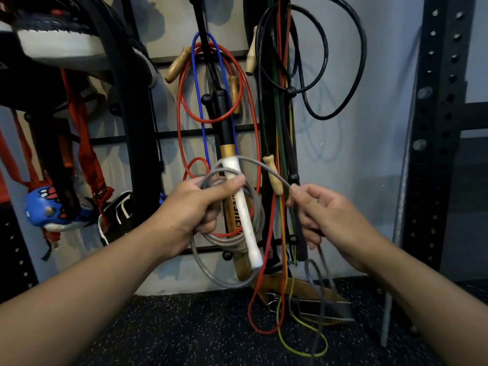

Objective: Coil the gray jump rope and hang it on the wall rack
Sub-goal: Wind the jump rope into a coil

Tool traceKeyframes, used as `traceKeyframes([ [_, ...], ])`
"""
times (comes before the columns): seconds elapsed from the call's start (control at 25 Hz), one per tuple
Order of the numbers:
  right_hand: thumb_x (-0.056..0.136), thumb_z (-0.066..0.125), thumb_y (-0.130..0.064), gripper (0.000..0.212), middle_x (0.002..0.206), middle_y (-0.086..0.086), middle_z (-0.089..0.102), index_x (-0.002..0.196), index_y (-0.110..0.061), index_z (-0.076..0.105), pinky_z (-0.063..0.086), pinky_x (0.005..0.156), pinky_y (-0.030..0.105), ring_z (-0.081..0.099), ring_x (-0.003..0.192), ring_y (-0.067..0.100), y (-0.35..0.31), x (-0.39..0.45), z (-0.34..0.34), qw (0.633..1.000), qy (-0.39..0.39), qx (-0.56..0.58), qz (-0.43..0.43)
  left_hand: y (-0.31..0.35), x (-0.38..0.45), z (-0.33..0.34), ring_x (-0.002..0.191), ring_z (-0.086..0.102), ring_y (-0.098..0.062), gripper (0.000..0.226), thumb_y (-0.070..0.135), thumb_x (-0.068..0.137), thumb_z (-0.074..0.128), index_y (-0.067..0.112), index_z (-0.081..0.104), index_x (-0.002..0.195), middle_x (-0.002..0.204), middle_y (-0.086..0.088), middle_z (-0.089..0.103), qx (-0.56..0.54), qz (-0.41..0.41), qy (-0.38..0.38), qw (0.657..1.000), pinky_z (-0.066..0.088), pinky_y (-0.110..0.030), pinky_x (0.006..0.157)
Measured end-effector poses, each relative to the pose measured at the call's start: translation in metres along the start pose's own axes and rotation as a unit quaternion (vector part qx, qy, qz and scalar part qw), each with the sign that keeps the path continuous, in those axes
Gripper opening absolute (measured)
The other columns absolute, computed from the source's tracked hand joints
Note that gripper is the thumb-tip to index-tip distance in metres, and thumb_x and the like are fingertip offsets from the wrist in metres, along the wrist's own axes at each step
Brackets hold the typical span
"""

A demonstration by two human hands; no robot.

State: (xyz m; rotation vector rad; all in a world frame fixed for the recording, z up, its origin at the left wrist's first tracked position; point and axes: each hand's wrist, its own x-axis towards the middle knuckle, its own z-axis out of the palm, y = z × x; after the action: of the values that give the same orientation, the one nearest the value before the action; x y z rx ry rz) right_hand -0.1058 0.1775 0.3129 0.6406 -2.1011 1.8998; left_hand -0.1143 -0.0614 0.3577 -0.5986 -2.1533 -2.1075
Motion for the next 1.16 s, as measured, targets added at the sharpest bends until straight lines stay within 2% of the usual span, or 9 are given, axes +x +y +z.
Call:
traceKeyframes([
  [0.2,0.091,0.059,-0.053,0.041,0.065,-0.001,0.039,0.095,-0.014,0.069,0.046,0.052,0.03,0.035,0.052,0.014,0.01,-0.003,0.015,0.996,-0.036,0.074,0.041,0.0,0.006,0.012,0.036,0.021,-0.004,0.026,0.038,0.082,0.079,0.02,0.061,0.075,0.049,0.01,0.028,-0.229,0.061,0.158,0.959,0.019,-0.019,0.033],
  [0.32,0.067,0.066,-0.081,0.088,0.083,0.005,0.049,0.127,-0.016,0.063,0.033,0.049,0.028,0.035,0.055,0.011,0.01,-0.001,0.034,0.983,-0.059,0.16,0.07,-0.001,0.005,0.026,0.035,0.022,-0.004,0.03,0.04,0.082,0.08,0.019,0.058,0.077,0.048,0.011,0.03,-0.254,0.063,0.195,0.945,0.022,-0.019,0.033],
  [0.4,0.059,0.07,-0.084,0.096,0.089,0.009,0.057,0.13,-0.02,0.061,0.03,0.046,0.028,0.037,0.053,0.011,0.006,-0.001,0.049,0.986,-0.055,0.147,0.051,-0.005,0.003,0.037,0.035,0.022,-0.004,0.03,0.04,0.084,0.078,0.02,0.058,0.08,0.047,0.011,0.03,-0.268,0.069,0.214,0.937,0.023,-0.019,0.033],
  [0.56,0.086,0.071,-0.051,0.034,0.06,0.006,0.04,0.094,-0.018,0.075,0.029,0.041,0.026,0.035,0.044,0.011,0.0,-0.002,0.066,0.991,0.049,0.118,0.037,-0.016,-0.003,0.053,0.034,0.027,-0.005,0.032,0.046,0.086,0.074,0.019,0.056,0.084,0.045,0.01,0.031,-0.301,0.051,0.235,0.923,0.033,-0.02,0.036],
  [0.68,0.099,0.061,-0.038,0.026,0.059,0.004,0.038,0.083,-0.018,0.067,0.03,0.04,0.023,0.035,0.043,0.01,-0.004,-0.002,0.062,0.991,0.064,0.104,0.048,-0.024,-0.005,0.048,0.04,0.039,-0.004,0.032,0.047,0.086,0.072,0.017,0.063,0.096,0.051,0.009,0.04,-0.299,0.027,0.216,0.929,0.044,-0.024,0.05],
  [0.8,0.104,0.052,-0.034,0.025,0.056,0.0,0.037,0.087,-0.015,0.058,0.029,0.041,0.023,0.034,0.042,0.009,-0.007,-0.002,0.051,0.995,0.04,0.077,0.057,-0.034,-0.01,0.031,0.058,0.057,-0.009,0.036,0.046,0.084,0.072,0.015,0.065,0.1,0.07,0.003,0.058,-0.179,0.017,0.164,0.97,0.056,-0.03,0.062],
  [0.92,0.105,0.05,-0.035,0.027,0.055,-0.002,0.039,0.087,-0.016,0.057,0.032,0.041,0.023,0.037,0.042,0.009,-0.01,-0.002,0.042,0.998,0.016,0.023,0.059,-0.026,-0.012,0.007,0.101,0.07,-0.019,0.087,0.058,0.058,0.083,0.026,0.055,0.133,0.115,0.0,0.07,0.037,0.027,0.14,0.989,0.058,-0.048,0.095],
  [1.04,0.106,0.048,-0.033,0.027,0.054,-0.005,0.042,0.085,-0.019,0.057,0.034,0.04,0.021,0.039,0.041,0.007,-0.013,-0.002,0.037,0.998,-0.015,-0.035,0.057,0.014,-0.013,-0.01,0.138,0.044,-0.013,0.122,0.062,0.052,0.086,0.04,0.023,0.154,0.158,0.003,0.038,0.302,0.161,0.117,0.932,0.037,-0.033,0.111],
  [1.16,0.107,0.048,-0.031,0.027,0.054,-0.006,0.045,0.084,-0.031,0.062,0.037,0.041,0.021,0.042,0.042,0.006,-0.015,0.002,0.037,0.994,-0.049,-0.09,0.036,0.054,-0.003,-0.001,0.136,0.042,-0.002,0.11,0.072,0.057,0.076,0.042,0.03,0.152,0.155,0.015,0.044,0.506,0.166,-0.058,0.845,0.032,-0.027,0.11],
])
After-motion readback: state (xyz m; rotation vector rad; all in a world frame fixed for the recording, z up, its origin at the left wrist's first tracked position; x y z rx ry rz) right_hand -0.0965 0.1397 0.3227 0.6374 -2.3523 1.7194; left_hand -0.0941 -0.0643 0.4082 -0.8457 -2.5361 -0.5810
